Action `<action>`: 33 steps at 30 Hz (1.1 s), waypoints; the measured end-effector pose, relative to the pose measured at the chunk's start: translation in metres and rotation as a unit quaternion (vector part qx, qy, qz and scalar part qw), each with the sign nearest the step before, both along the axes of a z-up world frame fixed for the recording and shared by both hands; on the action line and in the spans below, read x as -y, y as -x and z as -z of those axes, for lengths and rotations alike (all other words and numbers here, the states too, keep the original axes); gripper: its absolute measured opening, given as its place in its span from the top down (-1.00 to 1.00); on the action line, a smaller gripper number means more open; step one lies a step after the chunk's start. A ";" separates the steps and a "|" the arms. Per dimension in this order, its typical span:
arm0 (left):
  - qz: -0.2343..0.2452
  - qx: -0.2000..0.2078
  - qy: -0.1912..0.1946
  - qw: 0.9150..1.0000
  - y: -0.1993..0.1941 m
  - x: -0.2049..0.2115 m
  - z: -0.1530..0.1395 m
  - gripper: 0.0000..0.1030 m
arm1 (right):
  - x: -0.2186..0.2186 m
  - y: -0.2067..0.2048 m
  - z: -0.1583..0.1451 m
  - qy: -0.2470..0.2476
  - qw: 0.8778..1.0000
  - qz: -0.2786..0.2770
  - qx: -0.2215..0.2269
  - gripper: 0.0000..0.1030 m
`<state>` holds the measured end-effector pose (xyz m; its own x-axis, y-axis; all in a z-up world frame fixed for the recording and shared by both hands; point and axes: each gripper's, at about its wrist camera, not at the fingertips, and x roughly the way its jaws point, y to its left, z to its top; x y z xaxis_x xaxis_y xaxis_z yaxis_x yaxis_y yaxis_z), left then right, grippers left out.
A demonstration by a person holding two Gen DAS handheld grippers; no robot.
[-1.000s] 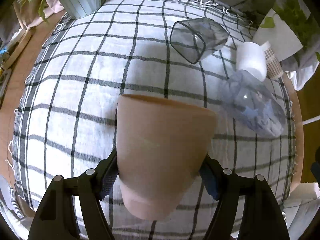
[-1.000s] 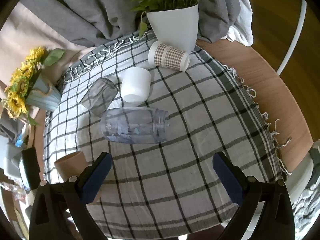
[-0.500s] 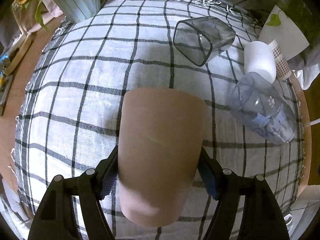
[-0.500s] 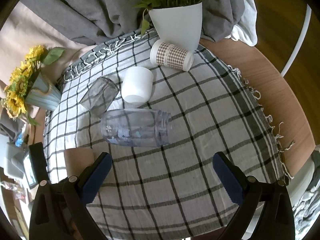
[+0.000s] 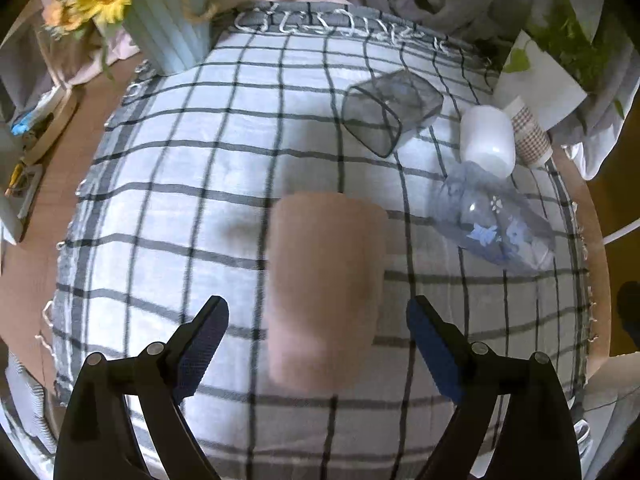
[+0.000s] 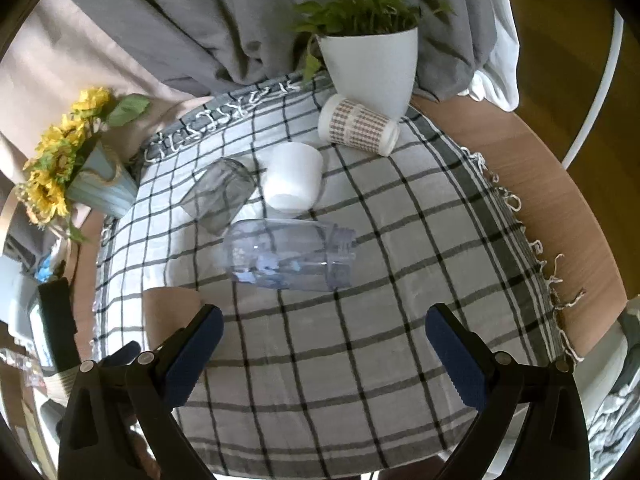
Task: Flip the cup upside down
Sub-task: 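Set the pink cup down on its rim and open the left gripper, then move the right gripper to the standing pink cup and grasp it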
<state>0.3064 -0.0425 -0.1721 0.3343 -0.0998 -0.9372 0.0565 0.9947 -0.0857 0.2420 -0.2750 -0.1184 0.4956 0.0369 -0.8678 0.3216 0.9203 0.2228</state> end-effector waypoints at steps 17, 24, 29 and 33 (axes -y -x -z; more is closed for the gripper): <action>-0.045 0.021 -0.018 0.999 0.021 -0.100 -0.021 -0.84 | -0.102 -0.006 0.009 0.012 0.999 -0.044 -0.019 -0.98; -0.045 0.003 -0.034 0.998 0.028 -0.132 -0.005 -0.84 | -0.140 -0.014 0.033 0.004 0.996 -0.077 -0.052 -0.98; -0.043 -0.006 -0.040 0.998 0.031 -0.147 0.006 -0.84 | -0.162 -0.018 0.053 -0.010 0.993 -0.092 -0.076 -0.97; -0.041 -0.006 -0.060 0.997 0.034 -0.151 0.018 -0.84 | -0.171 -0.019 0.065 -0.014 0.992 -0.097 -0.078 -0.93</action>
<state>0.2728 0.1081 -0.1896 0.3248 0.0403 -0.9449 -0.0259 0.9991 0.0337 0.2611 -0.1043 -0.1831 0.3363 0.1433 -0.9308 0.1710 0.9626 0.2100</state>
